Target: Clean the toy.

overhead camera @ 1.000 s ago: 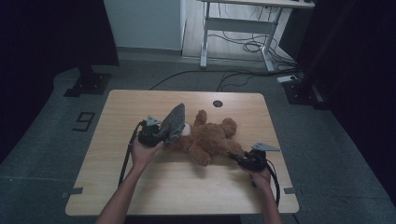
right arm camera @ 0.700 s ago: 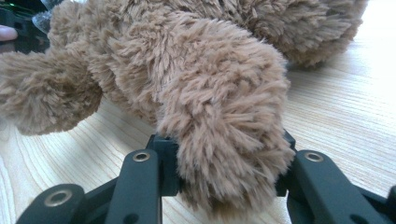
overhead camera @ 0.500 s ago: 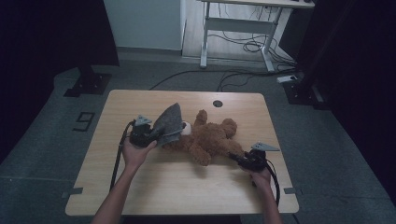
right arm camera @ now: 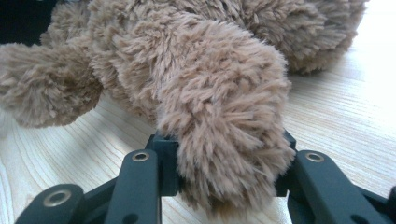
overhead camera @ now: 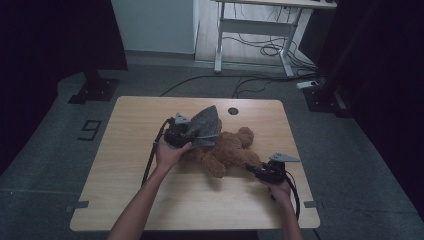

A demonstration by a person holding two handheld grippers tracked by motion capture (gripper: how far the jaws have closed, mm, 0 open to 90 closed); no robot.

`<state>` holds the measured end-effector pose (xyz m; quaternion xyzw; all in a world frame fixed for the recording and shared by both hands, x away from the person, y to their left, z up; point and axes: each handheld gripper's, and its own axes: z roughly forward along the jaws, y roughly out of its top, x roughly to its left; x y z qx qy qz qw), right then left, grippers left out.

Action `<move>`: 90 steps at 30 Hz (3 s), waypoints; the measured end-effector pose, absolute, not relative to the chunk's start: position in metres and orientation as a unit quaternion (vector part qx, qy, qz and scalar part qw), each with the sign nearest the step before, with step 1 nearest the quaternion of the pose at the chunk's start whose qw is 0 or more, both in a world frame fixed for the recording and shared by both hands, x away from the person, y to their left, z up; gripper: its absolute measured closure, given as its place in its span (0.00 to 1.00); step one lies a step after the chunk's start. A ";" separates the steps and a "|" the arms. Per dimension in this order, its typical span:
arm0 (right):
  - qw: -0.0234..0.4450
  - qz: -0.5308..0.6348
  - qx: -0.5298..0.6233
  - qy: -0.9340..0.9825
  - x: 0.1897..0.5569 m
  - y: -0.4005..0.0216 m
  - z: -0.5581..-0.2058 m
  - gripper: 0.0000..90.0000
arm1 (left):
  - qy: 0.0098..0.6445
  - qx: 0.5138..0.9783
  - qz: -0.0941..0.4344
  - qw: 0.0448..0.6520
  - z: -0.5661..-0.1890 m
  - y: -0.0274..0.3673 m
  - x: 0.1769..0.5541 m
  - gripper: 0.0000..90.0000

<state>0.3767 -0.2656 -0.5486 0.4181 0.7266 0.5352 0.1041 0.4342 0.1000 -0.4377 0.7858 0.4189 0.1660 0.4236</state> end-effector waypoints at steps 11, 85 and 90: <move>0.119 0.543 0.423 0.716 0.369 -0.270 -0.536 0.42 | 0.421 0.782 0.145 0.435 -0.455 0.113 0.421 0.84; 0.079 0.522 0.363 0.768 0.364 -0.225 -0.548 0.66 | 0.453 0.774 0.175 0.406 -0.470 0.160 0.394 0.84; 0.077 0.523 0.364 0.767 0.365 -0.225 -0.549 0.66 | 0.480 0.766 0.166 0.394 -0.495 0.178 0.391 0.84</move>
